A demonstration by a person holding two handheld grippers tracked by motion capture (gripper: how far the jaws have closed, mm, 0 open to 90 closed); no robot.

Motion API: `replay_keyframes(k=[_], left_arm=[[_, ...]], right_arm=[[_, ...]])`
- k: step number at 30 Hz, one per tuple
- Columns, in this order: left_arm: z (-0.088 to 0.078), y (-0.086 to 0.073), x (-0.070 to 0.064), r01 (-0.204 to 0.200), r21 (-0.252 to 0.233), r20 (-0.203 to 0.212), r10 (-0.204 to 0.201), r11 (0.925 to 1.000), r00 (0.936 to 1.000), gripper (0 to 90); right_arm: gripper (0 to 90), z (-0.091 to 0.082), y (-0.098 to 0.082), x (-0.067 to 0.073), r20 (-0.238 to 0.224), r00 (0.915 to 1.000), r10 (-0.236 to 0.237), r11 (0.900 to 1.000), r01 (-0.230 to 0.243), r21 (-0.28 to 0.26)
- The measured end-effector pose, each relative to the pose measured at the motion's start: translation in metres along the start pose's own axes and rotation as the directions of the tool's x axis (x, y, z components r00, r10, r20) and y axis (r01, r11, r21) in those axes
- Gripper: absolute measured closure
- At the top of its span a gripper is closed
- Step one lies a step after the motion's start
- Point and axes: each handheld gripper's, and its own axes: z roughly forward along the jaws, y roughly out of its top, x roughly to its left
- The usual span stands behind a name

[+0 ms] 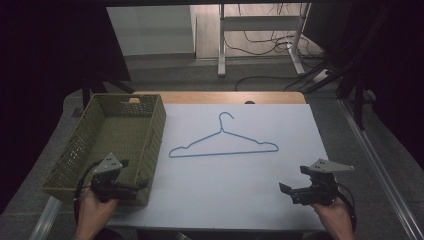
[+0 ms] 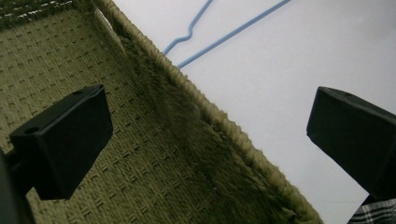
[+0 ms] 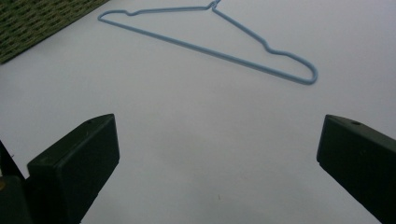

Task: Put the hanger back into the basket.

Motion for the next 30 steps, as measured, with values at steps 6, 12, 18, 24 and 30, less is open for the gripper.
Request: replay_keyframes(k=[6, 12, 18, 24, 30], left_arm=[[0.002, -0.002, 0.004, 0.026, -0.010, 0.023, -0.026, 0.9996, 0.9994, 0.0], [0.002, -0.002, 0.004, 0.021, -0.006, 0.020, -0.021, 0.9998, 0.9996, 0.0], [0.002, -0.001, 0.002, 0.016, 0.003, 0.020, -0.016, 0.9999, 0.9997, 0.0], [-0.003, 0.003, 0.000, 0.021, -0.004, 0.023, -0.021, 0.9998, 0.9995, 0.0], [-0.006, 0.014, -0.008, -0.005, -0.021, 0.030, 0.005, 0.9998, 0.9995, 0.0]], right_arm=[[0.0, 0.002, -0.001, 0.001, 0.008, 0.9999, -0.015, 1.000, 0.015, 0.015], [0.0, 0.004, -0.002, 0.002, 0.014, 0.9998, -0.016, 1.000, 0.015, 0.028], [0.0, 0.005, -0.001, 0.003, 0.017, 0.9995, -0.026, 0.999, 0.026, 0.031], [0.0, 0.005, 0.000, 0.004, 0.016, 0.9992, -0.037, 0.999, 0.036, 0.031], [0.0, 0.005, 0.002, 0.006, 0.011, 0.9990, -0.044, 0.999, 0.044, 0.027]])
